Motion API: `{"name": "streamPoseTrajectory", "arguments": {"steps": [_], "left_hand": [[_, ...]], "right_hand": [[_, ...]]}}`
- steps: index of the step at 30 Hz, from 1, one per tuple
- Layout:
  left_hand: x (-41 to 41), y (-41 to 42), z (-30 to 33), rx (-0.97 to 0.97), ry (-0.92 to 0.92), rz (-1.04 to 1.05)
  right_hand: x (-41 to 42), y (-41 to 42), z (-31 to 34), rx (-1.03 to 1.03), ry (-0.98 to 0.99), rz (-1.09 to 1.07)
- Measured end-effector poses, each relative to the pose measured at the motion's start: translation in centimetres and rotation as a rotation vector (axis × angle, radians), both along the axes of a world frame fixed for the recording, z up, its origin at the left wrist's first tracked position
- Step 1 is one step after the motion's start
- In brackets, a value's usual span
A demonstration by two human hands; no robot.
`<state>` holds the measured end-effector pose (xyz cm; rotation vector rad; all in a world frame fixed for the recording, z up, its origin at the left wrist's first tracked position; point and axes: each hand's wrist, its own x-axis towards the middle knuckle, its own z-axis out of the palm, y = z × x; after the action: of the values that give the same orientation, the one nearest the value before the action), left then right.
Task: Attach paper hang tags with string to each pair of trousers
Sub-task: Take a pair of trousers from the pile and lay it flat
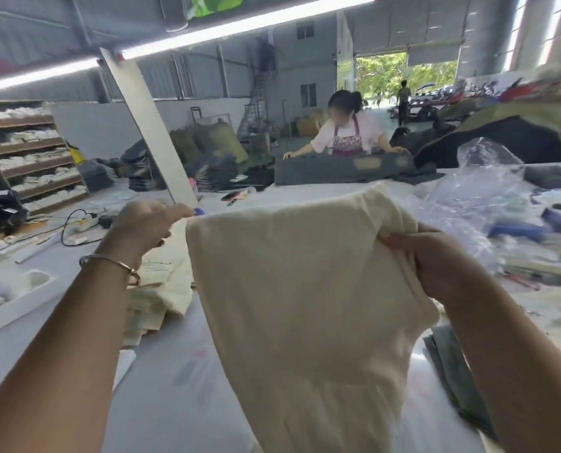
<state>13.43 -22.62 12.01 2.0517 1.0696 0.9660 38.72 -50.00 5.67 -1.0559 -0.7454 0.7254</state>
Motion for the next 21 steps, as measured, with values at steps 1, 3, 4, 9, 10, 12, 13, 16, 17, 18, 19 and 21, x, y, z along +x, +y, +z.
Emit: {"name": "streamPoseTrajectory", "arguments": {"steps": [1, 3, 4, 9, 10, 12, 13, 16, 17, 18, 19, 21], "left_hand": [[0.0, 0.1, -0.1, 0.153, 0.016, 0.072], [1.2, -1.5, -0.3, 0.170, -0.008, -0.178], [2.3, -2.8, -0.6, 0.062, 0.033, -0.404], [8.4, -10.7, -4.1, -0.410, 0.350, -0.991], [9.6, -12.4, -4.6, -0.387, 0.338, -0.981], [11.7, -15.2, -4.6, -0.382, 0.210, -0.964], [12.6, -16.3, -4.2, -0.410, 0.134, -0.975], [14.7, -18.4, -1.9, -0.489, -0.102, -1.071], [15.2, -19.0, -1.0, -0.504, -0.186, -1.104], [15.5, -19.4, -0.3, -0.532, -0.277, -1.127], [15.7, -19.5, 0.4, -0.581, -0.375, -1.133], [15.9, -18.4, 1.2, -0.692, -0.553, -1.120]], "right_hand": [[-0.3, 0.0, 0.0, 0.008, 0.004, 0.025], [-0.9, -0.1, 0.3, 0.011, -0.008, 0.059], [-1.1, -0.2, 0.4, 0.006, -0.018, 0.074], [-1.1, -2.8, 1.6, -0.049, -0.057, 0.030], [-0.8, -3.8, 2.1, -0.067, -0.066, -0.012], [0.1, -5.7, 3.3, -0.136, -0.075, -0.133], [0.5, -6.6, 3.9, -0.177, -0.068, -0.206], [0.7, -8.4, 5.2, -0.280, -0.186, -0.512], [0.8, -8.7, 5.4, -0.319, -0.301, -0.650], [0.8, -8.9, 5.6, -0.356, -0.411, -0.783], [0.8, -9.0, 5.7, -0.371, -0.497, -0.917], [1.1, -9.0, 5.4, -0.471, -0.633, -1.196]]}}
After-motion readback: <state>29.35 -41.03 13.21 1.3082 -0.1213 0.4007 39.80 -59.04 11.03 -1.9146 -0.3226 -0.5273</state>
